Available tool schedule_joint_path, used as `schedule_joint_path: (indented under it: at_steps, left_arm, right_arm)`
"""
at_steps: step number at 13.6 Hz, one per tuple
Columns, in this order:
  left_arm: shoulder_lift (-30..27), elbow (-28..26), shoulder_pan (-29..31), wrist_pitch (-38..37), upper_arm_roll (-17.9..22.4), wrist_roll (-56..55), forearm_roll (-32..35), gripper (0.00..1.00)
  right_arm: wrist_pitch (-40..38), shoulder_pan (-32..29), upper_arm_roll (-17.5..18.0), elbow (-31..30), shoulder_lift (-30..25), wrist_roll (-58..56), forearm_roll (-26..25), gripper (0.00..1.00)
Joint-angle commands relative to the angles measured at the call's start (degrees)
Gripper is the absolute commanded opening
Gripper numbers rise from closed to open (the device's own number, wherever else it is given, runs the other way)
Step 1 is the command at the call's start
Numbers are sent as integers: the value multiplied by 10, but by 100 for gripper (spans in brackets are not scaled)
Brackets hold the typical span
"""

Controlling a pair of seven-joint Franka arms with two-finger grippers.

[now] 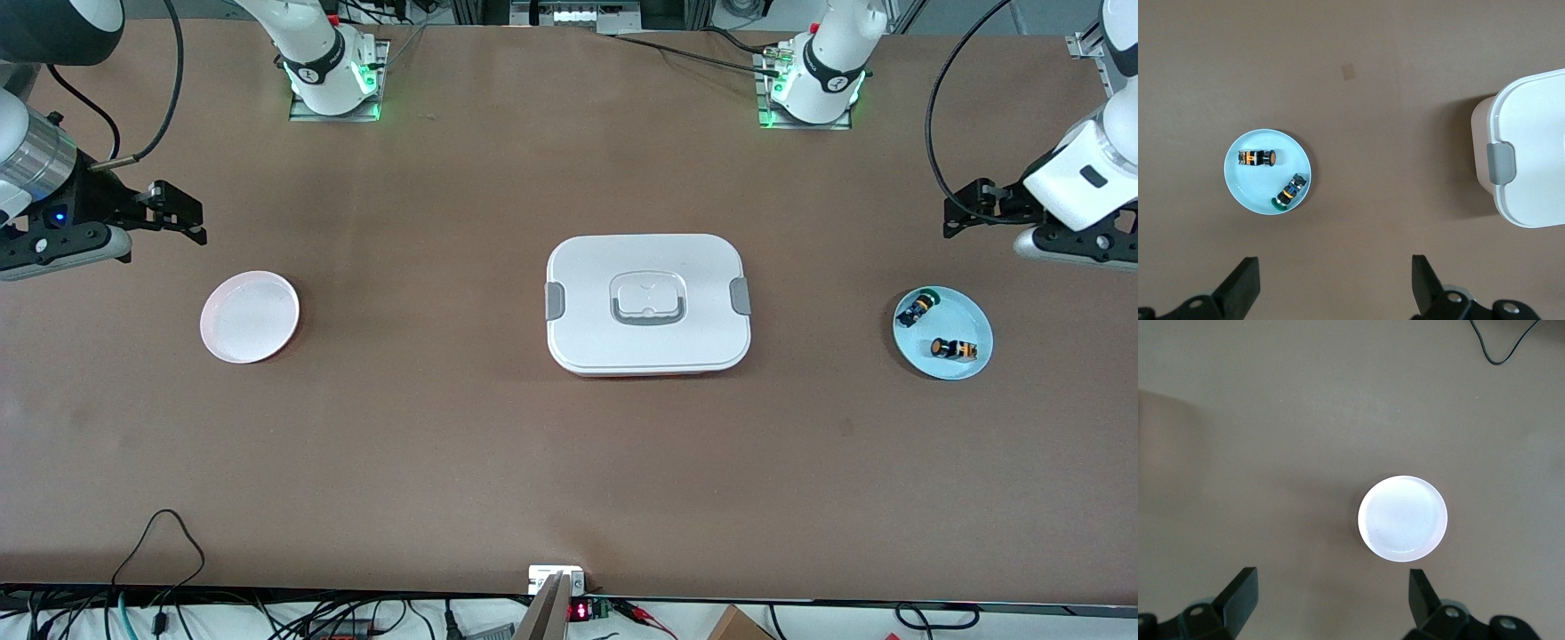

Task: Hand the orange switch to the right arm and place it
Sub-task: 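Move the left gripper toward the light blue dish, then lower the left gripper and grasp the orange-and-black switch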

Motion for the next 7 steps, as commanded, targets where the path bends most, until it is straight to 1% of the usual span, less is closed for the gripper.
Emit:
schedule_joint_path:
  at_steps: [1,3,5,7]
  left_arm:
    - [83,70,16,-15,9,6,-5,100]
    - [128,100,48,-12,7,9,32,100]
    - [176,103,76,-5,7,3,34,100]
    - [214,97,129,69,4,17,28,100]
  right_arm:
    - [-1,-6,5,4,-2,-3,7,100]
    - [-1,-6,4,4,-2,-3,7,100]
    - [-1,-6,4,4,-2,-3,7,100]
    - [-1,-6,5,4,-2,-3,7,100]
